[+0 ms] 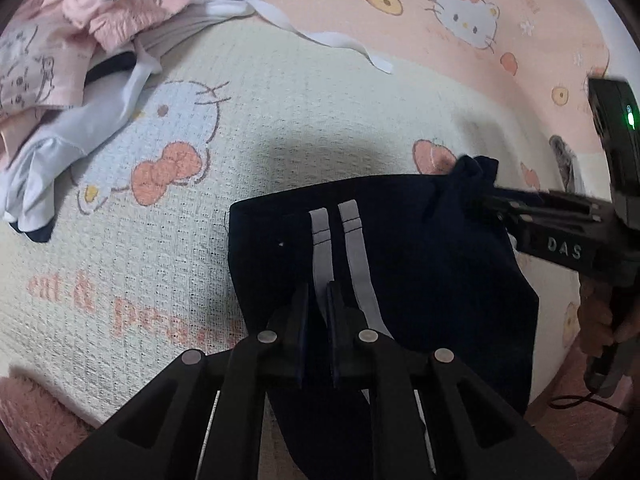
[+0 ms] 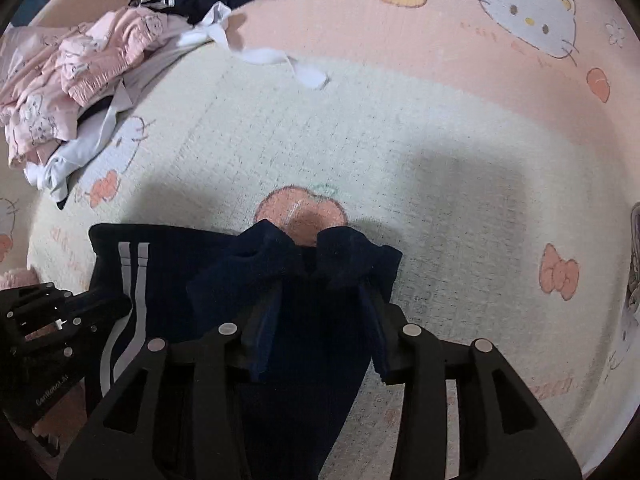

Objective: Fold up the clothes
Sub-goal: 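Lower the folded pants onto the blanket and open both grippers, then grasp the folded pants end with both grippers and lift it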

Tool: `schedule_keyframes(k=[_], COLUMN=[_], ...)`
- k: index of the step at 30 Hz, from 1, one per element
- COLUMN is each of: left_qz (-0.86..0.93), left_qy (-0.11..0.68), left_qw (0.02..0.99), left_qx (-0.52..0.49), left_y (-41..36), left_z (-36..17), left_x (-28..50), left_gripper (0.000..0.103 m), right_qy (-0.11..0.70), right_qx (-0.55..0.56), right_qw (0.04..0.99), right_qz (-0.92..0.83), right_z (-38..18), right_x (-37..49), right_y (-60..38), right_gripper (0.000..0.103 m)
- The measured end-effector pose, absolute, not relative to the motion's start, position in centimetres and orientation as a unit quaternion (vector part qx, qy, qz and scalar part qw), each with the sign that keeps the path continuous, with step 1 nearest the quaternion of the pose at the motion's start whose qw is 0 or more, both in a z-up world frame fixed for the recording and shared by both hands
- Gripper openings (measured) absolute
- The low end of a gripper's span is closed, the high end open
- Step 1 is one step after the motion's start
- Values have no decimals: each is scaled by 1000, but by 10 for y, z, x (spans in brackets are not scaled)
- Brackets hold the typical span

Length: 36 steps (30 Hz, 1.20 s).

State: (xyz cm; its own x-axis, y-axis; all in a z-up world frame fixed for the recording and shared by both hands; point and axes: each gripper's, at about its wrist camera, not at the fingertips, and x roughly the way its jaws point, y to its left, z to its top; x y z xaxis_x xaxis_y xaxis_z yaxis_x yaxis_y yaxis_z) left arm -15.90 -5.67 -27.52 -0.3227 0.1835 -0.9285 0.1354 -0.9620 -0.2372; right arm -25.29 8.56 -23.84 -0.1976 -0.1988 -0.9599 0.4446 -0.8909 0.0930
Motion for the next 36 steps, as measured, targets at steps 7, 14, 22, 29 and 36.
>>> schedule_keyframes(k=[7, 14, 22, 29, 36], left_qz=[804, 815, 801, 801, 804], left_qy=[-122, -166, -154, -234, -131], left_qw=[14, 16, -16, -18, -14], left_qx=[-581, -555, -578, -550, -580], left_y=[-61, -83, -93, -129, -71], left_z=[-278, -271, -277, -271, -267], left_x=[-162, -162, -162, -150, -138], left_gripper=[10, 11, 8, 10, 11], right_qy=[182, 49, 84, 61, 80], right_qx=[583, 572, 579, 544, 580], right_qw=[106, 124, 223, 166, 205], right_qz=[-784, -809, -779, -820, -784], right_z=[-247, -217, -236, -220, -242], right_x=[-248, -248, -237, -229, -195], right_y=[145, 203, 129, 144, 124], right_gripper=[37, 37, 36, 44, 43])
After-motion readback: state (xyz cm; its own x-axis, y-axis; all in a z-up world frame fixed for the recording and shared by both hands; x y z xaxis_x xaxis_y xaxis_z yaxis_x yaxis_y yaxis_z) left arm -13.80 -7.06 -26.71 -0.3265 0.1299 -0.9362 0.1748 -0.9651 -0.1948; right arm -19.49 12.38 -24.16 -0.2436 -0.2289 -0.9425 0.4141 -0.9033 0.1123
